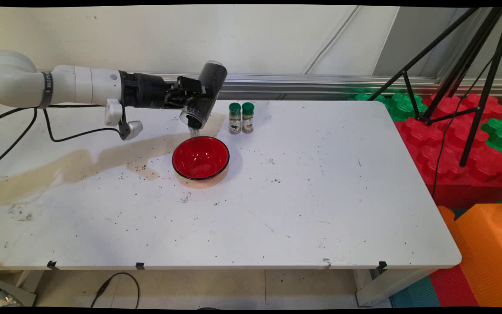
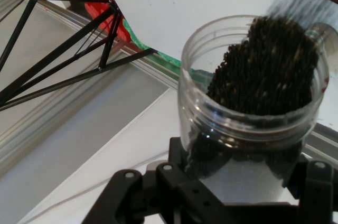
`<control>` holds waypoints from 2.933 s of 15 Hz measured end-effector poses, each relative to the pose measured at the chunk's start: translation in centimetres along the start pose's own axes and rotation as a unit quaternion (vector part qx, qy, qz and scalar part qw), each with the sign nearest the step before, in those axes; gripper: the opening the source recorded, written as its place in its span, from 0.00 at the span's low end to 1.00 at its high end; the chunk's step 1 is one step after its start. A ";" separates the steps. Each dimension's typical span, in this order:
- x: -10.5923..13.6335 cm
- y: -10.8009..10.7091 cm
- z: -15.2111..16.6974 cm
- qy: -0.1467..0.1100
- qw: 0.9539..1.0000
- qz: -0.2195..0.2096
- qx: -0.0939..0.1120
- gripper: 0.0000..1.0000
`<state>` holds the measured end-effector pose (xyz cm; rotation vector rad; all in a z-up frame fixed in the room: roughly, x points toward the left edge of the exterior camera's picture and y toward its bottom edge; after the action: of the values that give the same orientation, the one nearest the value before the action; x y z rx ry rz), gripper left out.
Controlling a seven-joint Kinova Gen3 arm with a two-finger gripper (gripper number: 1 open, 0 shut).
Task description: Pour the black seasoning powder in the red bowl
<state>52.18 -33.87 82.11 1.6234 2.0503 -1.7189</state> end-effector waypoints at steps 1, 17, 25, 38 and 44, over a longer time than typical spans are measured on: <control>0.0 0.0 0.1 0.000 1.000 0.001 0.000 0.00; -0.2 0.5 0.7 0.004 1.000 0.018 0.003 0.00; -0.2 0.7 0.7 0.005 1.000 0.023 0.003 0.00; 0.0 0.7 0.8 0.007 0.999 0.036 0.005 0.00; 0.1 0.7 0.8 0.007 0.999 0.040 0.005 0.00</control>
<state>52.10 -34.48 81.24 1.7009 1.9580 -1.6989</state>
